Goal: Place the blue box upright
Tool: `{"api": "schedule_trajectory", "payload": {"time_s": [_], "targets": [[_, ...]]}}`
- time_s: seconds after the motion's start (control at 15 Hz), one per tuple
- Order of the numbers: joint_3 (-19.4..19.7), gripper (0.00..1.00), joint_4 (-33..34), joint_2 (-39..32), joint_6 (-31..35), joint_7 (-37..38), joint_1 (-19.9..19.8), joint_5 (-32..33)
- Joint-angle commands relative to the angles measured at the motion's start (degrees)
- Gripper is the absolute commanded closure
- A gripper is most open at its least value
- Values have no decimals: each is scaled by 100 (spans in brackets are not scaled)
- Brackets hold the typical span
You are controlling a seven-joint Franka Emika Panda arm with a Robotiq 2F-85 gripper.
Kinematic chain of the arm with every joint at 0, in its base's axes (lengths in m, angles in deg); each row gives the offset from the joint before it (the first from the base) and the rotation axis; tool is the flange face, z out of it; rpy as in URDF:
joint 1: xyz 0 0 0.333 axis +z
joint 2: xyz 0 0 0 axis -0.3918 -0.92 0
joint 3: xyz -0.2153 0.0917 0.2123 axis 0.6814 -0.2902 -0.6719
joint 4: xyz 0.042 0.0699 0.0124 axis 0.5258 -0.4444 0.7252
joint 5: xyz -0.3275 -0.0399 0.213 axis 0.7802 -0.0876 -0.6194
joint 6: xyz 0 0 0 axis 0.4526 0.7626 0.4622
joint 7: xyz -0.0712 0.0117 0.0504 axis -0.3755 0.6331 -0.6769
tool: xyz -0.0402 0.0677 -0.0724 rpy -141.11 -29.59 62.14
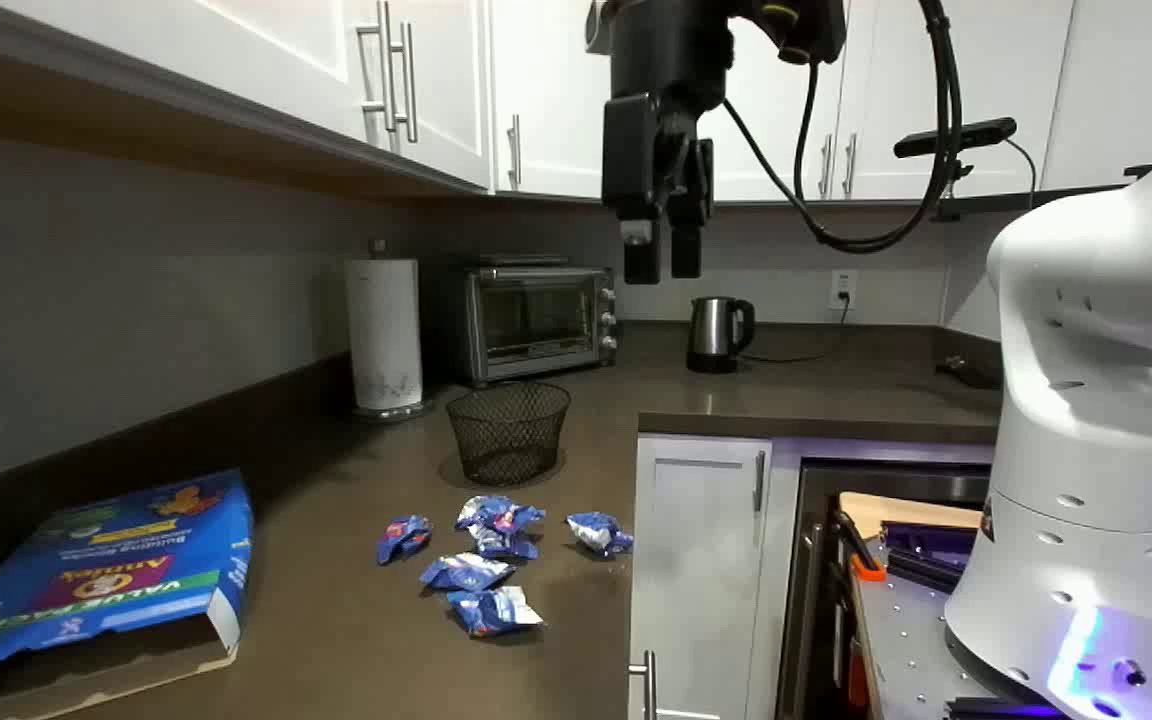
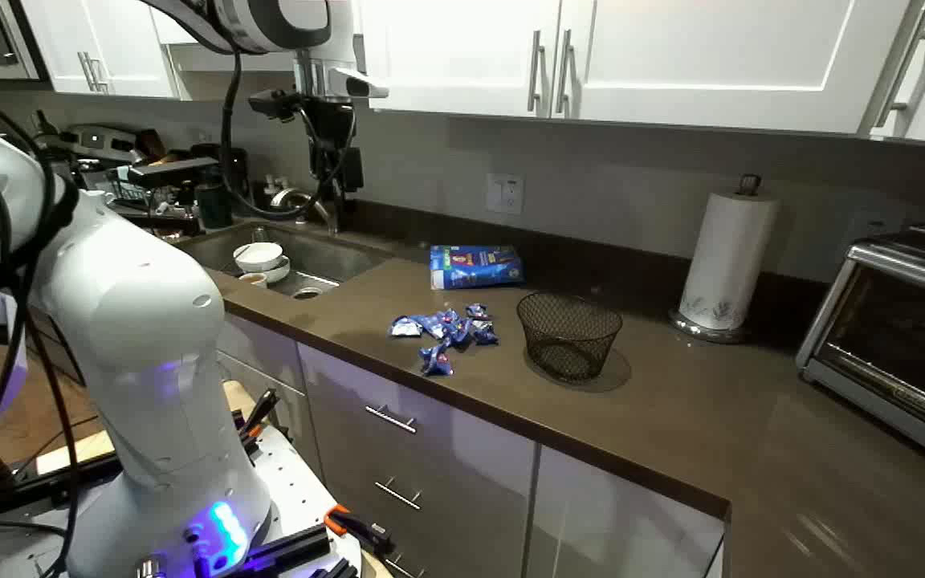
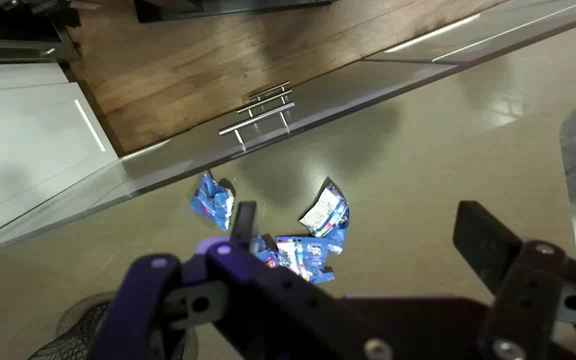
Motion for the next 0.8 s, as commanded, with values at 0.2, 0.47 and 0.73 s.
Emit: {"api": "schedule_trajectory", "payload": {"time_s": [0.2,0.47,0.73], "targets": [[13,0,9,-4,-10,6,12,10],[-101,0,154,-339,170,-48,21,93],[-495,0,486,-1172,665,12,46,487]]}}
